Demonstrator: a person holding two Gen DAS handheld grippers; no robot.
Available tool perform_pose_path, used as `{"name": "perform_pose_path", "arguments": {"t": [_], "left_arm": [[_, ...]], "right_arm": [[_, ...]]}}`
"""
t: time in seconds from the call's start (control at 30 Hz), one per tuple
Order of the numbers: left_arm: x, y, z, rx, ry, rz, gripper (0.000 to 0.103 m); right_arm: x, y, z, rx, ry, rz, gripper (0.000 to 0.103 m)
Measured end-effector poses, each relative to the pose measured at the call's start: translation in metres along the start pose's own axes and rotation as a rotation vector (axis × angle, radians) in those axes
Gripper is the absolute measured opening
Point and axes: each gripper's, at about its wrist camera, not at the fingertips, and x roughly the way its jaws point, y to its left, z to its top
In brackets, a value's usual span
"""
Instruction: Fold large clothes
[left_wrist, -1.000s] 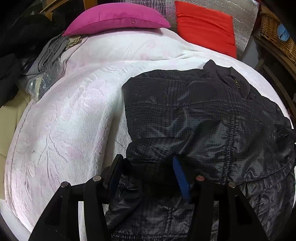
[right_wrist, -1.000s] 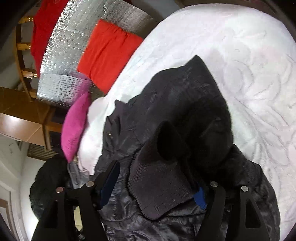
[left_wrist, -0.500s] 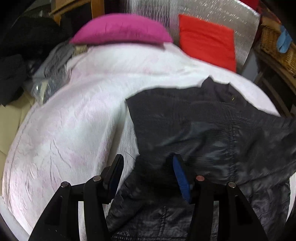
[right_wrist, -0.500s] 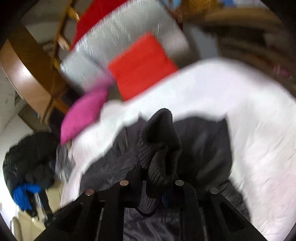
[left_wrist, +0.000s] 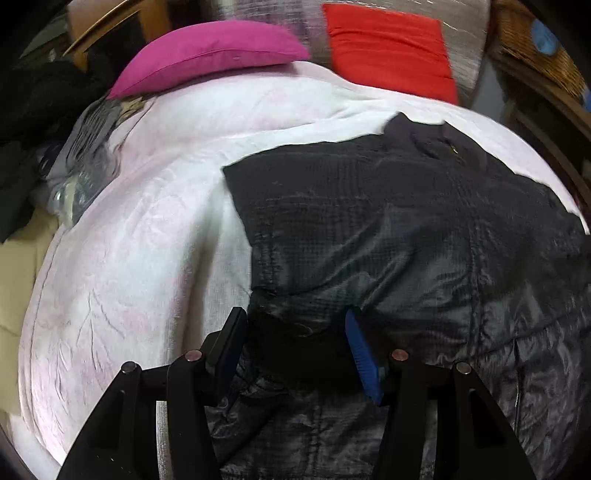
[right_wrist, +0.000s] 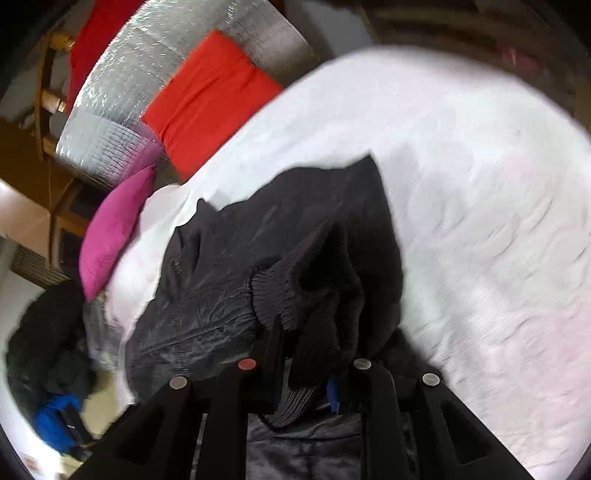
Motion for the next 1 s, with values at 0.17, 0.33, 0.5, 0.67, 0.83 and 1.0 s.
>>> {"name": "perform_pose_path", "arguments": {"t": [0.17,0.33,0.5,0.67,0.83,1.0], "left_arm": [[0.002,-0.013,-0.008,0.085,-0.005,0.051,0.057],[0.004,-0.022,-0.013,0.144,-0.026,0.090,0.057],[0.002,-0.020,-0.013,0.142,-0.033,0.086,0.057],[0.000,-0.026,-0.018,0.152,-0.045,0.095,0.057],[-0.001,-0.029,-0.021,0.160,-0.053,0.099,0.057],[-0.002,-0.028,-0.020,0.167,-0.060,0.092,0.057]], "right_arm": [[0.002,0.006,-0.002,-0.015,0.008,-0.053,0.021],[-0.011,0.012,0.008,0.004,-0.036,-0.080,0.030],[-0.065,0.025,0.001,-0.070,-0.335,-0.140,0.085],[-0.065,0.060,-0.011,-0.226,-0.346,-0.013,0.082],[-0.016,0.079,-0.025,-0.336,-0.192,-0.102,0.072],[0.030,0.066,-0.028,-0.310,-0.062,-0.243,0.067]]}}
